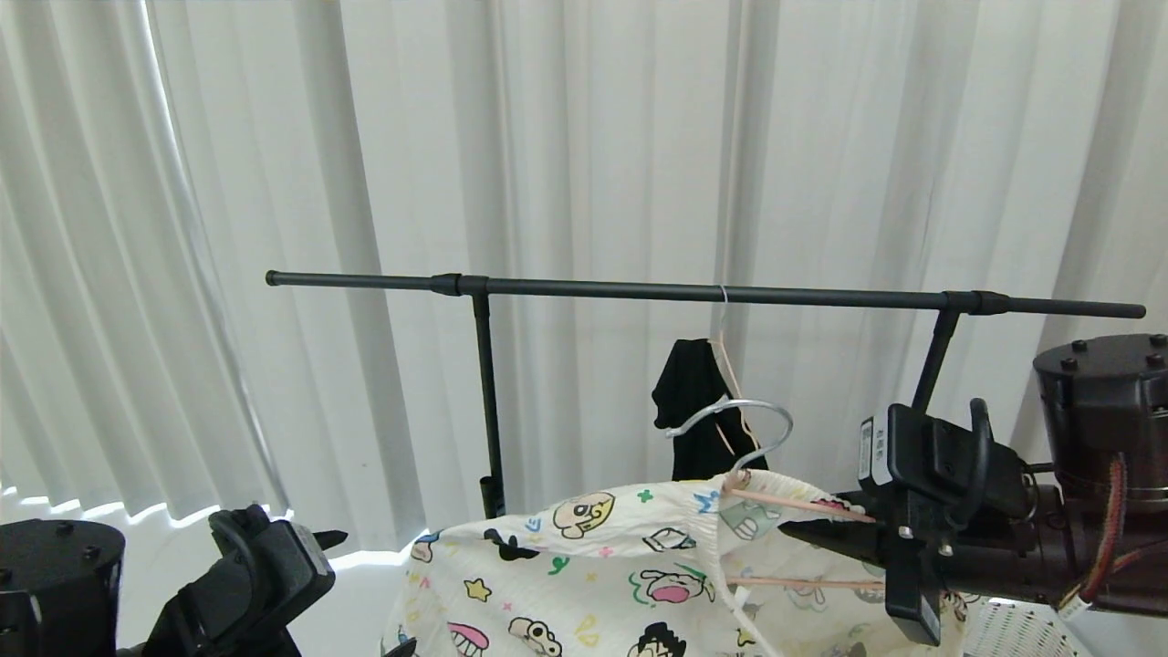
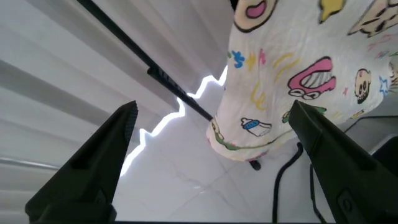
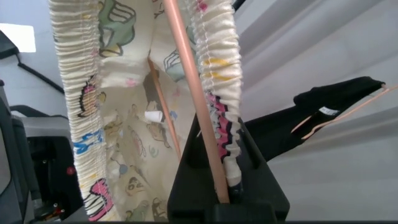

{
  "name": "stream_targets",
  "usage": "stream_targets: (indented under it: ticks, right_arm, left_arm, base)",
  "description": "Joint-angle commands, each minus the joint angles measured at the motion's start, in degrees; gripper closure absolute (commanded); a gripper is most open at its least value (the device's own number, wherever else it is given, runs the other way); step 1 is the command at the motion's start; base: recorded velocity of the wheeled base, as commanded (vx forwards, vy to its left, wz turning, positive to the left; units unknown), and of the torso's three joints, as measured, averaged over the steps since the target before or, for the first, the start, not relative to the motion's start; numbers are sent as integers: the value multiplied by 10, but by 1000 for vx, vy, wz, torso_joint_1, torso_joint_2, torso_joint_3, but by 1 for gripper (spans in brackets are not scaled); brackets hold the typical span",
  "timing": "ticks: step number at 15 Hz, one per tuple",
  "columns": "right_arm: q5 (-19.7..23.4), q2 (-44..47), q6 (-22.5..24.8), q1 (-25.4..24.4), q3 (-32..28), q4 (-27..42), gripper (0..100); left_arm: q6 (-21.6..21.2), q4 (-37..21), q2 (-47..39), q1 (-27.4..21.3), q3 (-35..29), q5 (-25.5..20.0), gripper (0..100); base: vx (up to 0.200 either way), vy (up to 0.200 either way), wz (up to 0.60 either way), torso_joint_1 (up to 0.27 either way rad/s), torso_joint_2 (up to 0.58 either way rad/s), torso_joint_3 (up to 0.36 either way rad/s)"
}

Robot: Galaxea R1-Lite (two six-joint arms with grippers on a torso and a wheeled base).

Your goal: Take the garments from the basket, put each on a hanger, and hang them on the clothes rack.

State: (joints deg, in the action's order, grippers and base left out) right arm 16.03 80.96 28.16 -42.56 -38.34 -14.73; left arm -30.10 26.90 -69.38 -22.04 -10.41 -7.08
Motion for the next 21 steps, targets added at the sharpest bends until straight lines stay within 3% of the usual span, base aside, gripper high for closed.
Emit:
stream_targets:
  ticks: [1,2,7,13,15,21]
  right_arm:
    - [3,-7,1,-2,-1,0,100]
    - [4,-12,1,-4,-1,0,100]
    - [3,-21,0,-8,1,-1,100]
    - [3,-34,-3,12,2,-3,100]
    - [3,-37,-6,12,2,-3,100]
    - [3,-39,-21,12,0,-3,100]
  left_arm:
    - [0,0,-20,-4,-2,0,0]
    - [0,0,-22,-4,-2,0,100]
    - [0,0,-29,2,-5,1,100]
    - [-5,0,-39,115,9,8,100]
    - [-5,0,-45,132,14,29,100]
    - [-3,0,-43,123,14,45,100]
  base:
    - [0,0,0,0,0,0]
    - [0,0,0,0,0,0]
    - [0,0,0,0,0,0]
    - [0,0,0,0,0,0]
    - [0,0,0,0,0,0]
    - [0,0,0,0,0,0]
